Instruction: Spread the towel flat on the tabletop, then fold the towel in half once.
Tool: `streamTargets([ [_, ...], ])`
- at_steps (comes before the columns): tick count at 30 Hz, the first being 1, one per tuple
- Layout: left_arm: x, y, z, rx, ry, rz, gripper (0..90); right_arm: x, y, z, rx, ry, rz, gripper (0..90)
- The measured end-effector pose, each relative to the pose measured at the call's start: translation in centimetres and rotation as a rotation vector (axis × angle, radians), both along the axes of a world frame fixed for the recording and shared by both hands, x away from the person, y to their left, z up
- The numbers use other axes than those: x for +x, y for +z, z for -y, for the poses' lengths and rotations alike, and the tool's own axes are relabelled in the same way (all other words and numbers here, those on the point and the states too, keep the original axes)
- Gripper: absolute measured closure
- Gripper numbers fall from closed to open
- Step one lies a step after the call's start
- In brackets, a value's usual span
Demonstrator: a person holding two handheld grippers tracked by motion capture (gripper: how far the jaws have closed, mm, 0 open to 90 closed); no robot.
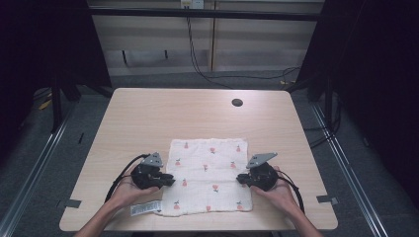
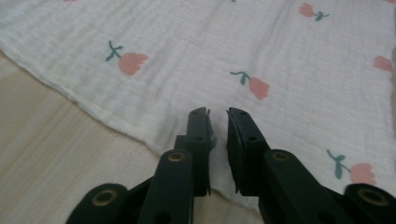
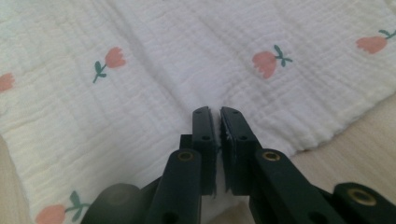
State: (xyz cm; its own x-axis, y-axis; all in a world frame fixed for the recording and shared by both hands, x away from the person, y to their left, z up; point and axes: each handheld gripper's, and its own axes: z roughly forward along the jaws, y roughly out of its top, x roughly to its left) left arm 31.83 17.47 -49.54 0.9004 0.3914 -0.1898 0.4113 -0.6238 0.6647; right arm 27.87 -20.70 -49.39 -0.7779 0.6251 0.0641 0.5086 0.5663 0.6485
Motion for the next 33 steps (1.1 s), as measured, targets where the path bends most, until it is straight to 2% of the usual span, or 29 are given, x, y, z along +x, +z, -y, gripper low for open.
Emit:
streamTargets([
  [1, 0.1, 0.0, 0.1, 0.001, 0.004, 0.008, 84.4, -0.1, 0.1, 0.1, -0.002, -0.004, -0.014, 86.5],
  [3, -0.1, 0.0, 0.1, 0.016, 0.004, 0.021, 86.6, -0.4, 0.1, 0.2, -0.002, 0.000, -0.014, 87.4],
  [7, -0.4, 0.1, 0.2, 0.019, -0.011, 0.011, 89.8, -1.1, 0.2, 0.2, -0.001, 0.022, -0.025, 88.0],
  [10, -0.9, 0.1, 0.2, 0.028, 0.000, 0.011, 90.0, -1.6, 0.2, 0.2, -0.009, 0.023, -0.028, 88.1],
  [13, -1.7, 0.1, 0.1, 0.017, 0.015, -0.001, 90.0, -2.1, 0.1, 0.4, 0.019, 0.024, -0.037, 88.1],
  [14, -1.7, 0.1, 0.1, 0.017, 0.015, -0.001, 90.0, -2.1, 0.1, 0.4, 0.019, 0.024, -0.037, 88.1],
  [15, -1.8, 0.3, 0.0, 0.035, -0.002, 0.004, 90.0, -2.2, 0.1, 0.5, 0.016, 0.023, -0.042, 88.2],
  [17, -2.0, 0.3, -0.2, 0.036, 0.002, 0.004, 90.0, -2.6, 0.2, 0.5, 0.014, 0.027, -0.043, 88.2],
  [18, -2.3, 0.2, -0.4, 0.018, 0.011, -0.008, 90.0, -2.7, 0.2, 0.4, 0.011, 0.035, -0.042, 88.2],
  [22, -2.6, 0.2, -0.6, 0.027, 0.007, 0.009, 90.0, -3.2, 0.3, 0.1, 0.009, 0.049, -0.052, 88.1],
  [27, -2.4, 0.2, -0.5, 0.026, -0.002, 0.007, 89.6, -3.3, 0.3, 0.1, 0.007, 0.057, -0.056, 87.7],
  [28, -2.4, 0.2, -0.5, 0.019, -0.002, 0.009, 88.2, -3.3, 0.3, 0.1, 0.007, 0.058, -0.058, 86.3],
  [29, -2.3, 0.2, -0.7, 0.014, 0.004, 0.001, 80.7, -3.3, 0.4, 0.1, 0.011, 0.055, -0.054, 77.2],
  [30, -2.3, 0.2, -0.7, 0.002, 0.014, -0.002, 77.1, -3.3, 0.4, 0.2, 0.012, 0.046, -0.054, 76.4],
  [32, -2.2, 0.3, -0.7, 0.009, 0.020, 0.010, 70.7, -3.2, 0.5, 0.3, 0.025, 0.046, -0.049, 74.7],
  [33, -1.9, 0.6, -0.9, -0.011, 0.035, 0.008, 68.8, -3.0, 1.0, 0.6, 0.049, 0.014, -0.033, 69.1],
])
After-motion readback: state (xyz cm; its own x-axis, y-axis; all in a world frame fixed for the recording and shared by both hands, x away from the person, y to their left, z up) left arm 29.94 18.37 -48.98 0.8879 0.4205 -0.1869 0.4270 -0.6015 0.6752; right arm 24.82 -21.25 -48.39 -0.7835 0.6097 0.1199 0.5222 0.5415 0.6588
